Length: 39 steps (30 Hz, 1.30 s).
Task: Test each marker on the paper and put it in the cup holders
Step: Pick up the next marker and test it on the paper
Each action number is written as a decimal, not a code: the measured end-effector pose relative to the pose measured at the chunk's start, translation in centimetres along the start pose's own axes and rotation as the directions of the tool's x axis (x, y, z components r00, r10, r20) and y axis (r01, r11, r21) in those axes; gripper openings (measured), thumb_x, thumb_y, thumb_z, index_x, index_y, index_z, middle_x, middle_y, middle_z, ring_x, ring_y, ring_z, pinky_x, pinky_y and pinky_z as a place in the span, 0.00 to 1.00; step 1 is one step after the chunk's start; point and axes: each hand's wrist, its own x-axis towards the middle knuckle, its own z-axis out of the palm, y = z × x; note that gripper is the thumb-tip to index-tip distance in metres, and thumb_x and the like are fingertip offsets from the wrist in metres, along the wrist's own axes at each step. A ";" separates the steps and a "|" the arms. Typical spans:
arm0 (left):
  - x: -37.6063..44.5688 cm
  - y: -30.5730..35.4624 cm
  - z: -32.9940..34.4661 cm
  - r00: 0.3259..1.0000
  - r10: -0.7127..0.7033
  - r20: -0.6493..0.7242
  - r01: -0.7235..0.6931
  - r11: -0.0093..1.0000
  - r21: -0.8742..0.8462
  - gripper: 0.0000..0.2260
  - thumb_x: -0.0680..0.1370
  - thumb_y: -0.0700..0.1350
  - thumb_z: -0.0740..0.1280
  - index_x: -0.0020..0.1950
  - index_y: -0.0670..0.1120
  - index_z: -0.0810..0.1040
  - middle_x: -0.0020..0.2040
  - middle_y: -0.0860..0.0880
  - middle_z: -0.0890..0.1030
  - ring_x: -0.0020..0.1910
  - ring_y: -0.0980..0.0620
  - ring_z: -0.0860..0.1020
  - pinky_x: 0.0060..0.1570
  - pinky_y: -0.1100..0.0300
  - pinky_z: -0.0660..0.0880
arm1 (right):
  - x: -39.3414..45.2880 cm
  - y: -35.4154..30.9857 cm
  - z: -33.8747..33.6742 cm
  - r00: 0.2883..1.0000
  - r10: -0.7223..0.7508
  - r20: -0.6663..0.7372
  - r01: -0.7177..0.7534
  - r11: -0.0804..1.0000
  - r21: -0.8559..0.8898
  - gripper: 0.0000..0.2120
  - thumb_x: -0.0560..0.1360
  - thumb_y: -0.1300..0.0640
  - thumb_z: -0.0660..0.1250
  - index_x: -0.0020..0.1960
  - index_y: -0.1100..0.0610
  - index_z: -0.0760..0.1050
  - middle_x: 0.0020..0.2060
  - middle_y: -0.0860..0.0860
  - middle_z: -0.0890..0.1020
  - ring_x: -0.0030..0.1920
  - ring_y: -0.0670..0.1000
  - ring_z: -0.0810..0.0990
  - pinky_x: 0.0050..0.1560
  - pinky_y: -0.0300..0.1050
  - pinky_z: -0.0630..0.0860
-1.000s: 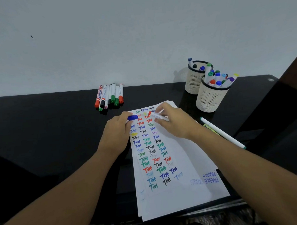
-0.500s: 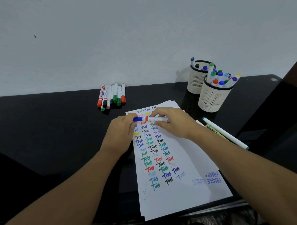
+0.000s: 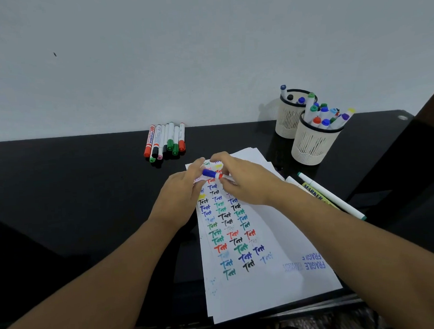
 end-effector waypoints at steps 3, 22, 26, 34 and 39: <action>0.3 -0.6 0.3 0.999 -0.037 -0.023 0.037 0.999 -0.029 0.29 0.82 0.55 0.65 0.80 0.54 0.57 0.64 0.51 0.78 0.62 0.56 0.73 0.59 0.63 0.70 | -0.2 0.3 0.4 0.999 0.007 -0.038 -0.006 0.999 0.044 0.22 0.85 0.50 0.59 0.78 0.42 0.58 0.68 0.49 0.76 0.57 0.49 0.80 0.54 0.50 0.82; 0.5 -1.0 0.8 1.000 -0.007 -0.022 0.011 0.984 0.176 0.26 0.78 0.62 0.67 0.71 0.48 0.77 0.71 0.49 0.76 0.71 0.50 0.71 0.72 0.51 0.65 | -0.7 1.5 1.7 0.986 0.155 -0.063 -0.144 0.978 0.152 0.24 0.84 0.47 0.62 0.75 0.35 0.55 0.54 0.46 0.84 0.40 0.45 0.85 0.40 0.42 0.85; 0.5 -0.9 0.8 1.000 -0.008 -0.023 0.012 0.984 0.175 0.27 0.78 0.62 0.67 0.71 0.48 0.77 0.71 0.49 0.76 0.71 0.50 0.71 0.71 0.52 0.65 | -0.7 1.4 1.4 0.984 0.157 -0.084 -0.140 0.974 0.180 0.23 0.84 0.50 0.62 0.74 0.37 0.56 0.55 0.47 0.83 0.40 0.45 0.85 0.38 0.39 0.84; 0.5 -1.0 0.7 1.000 -0.007 -0.011 0.009 0.985 0.173 0.26 0.78 0.62 0.67 0.70 0.47 0.78 0.71 0.48 0.77 0.71 0.49 0.72 0.71 0.52 0.65 | -1.3 1.2 1.1 0.978 0.208 -0.027 -0.185 0.917 0.354 0.21 0.87 0.53 0.55 0.77 0.37 0.57 0.59 0.44 0.79 0.48 0.46 0.85 0.44 0.41 0.84; 0.5 -1.2 0.6 1.000 -0.014 -0.002 0.014 0.988 0.152 0.27 0.78 0.62 0.67 0.71 0.48 0.78 0.70 0.50 0.77 0.71 0.50 0.71 0.72 0.50 0.66 | -1.4 1.7 -0.4 0.940 0.334 -0.063 -0.267 0.840 0.473 0.17 0.84 0.60 0.53 0.63 0.44 0.76 0.51 0.48 0.80 0.47 0.50 0.81 0.50 0.42 0.77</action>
